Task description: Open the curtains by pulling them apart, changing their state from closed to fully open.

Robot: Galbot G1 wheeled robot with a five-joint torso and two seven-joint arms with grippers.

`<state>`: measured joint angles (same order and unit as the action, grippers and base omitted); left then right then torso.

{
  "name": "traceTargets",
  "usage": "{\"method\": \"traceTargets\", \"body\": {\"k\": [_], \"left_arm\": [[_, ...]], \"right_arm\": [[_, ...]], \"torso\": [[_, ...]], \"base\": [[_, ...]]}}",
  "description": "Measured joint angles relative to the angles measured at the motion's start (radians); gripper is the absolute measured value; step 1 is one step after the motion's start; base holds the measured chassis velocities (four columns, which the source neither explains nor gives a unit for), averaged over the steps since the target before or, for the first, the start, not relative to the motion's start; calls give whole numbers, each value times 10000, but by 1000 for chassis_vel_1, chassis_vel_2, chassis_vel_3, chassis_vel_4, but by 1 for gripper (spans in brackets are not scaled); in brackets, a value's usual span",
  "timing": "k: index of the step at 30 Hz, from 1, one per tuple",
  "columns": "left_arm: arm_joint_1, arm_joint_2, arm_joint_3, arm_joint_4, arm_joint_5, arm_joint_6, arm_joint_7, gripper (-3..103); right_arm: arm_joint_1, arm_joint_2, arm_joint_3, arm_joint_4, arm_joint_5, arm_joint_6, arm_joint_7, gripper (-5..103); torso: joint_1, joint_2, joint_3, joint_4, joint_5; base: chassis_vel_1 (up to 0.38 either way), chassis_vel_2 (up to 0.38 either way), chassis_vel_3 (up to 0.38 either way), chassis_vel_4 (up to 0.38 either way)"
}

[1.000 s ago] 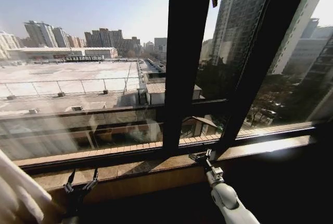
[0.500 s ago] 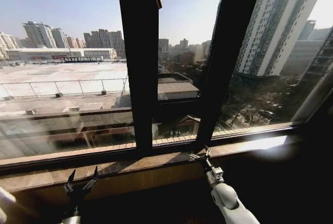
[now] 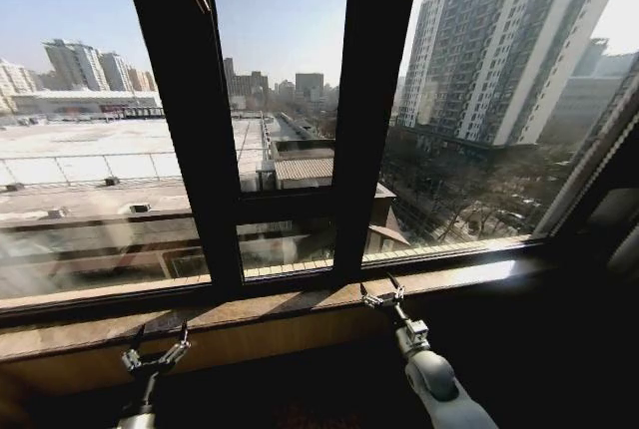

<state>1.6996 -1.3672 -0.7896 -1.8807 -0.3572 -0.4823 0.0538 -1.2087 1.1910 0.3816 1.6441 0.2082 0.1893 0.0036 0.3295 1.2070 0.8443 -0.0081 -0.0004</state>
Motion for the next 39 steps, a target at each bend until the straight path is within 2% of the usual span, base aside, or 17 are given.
{"method": "traceTargets", "body": {"k": [17,30,39], "left_arm": [[-2,-1,2,0,0,0,2,100],[-1,3,-4,2,0,0,0,100],[0,0,-3,4,0,0,0,100]], "right_arm": [[0,-2,3,-1,0,0,1,100],[0,3,-1,0,0,0,0,100],[0,1,-2,0,0,0,0,100]], "torso": [[5,-2,2,-4,7],[1,-1,0,1,0],[-1,0,0,0,-1]], "base": [[-311,-344,305,334],[107,-193,-107,193],[190,-401,-195,412]]}}
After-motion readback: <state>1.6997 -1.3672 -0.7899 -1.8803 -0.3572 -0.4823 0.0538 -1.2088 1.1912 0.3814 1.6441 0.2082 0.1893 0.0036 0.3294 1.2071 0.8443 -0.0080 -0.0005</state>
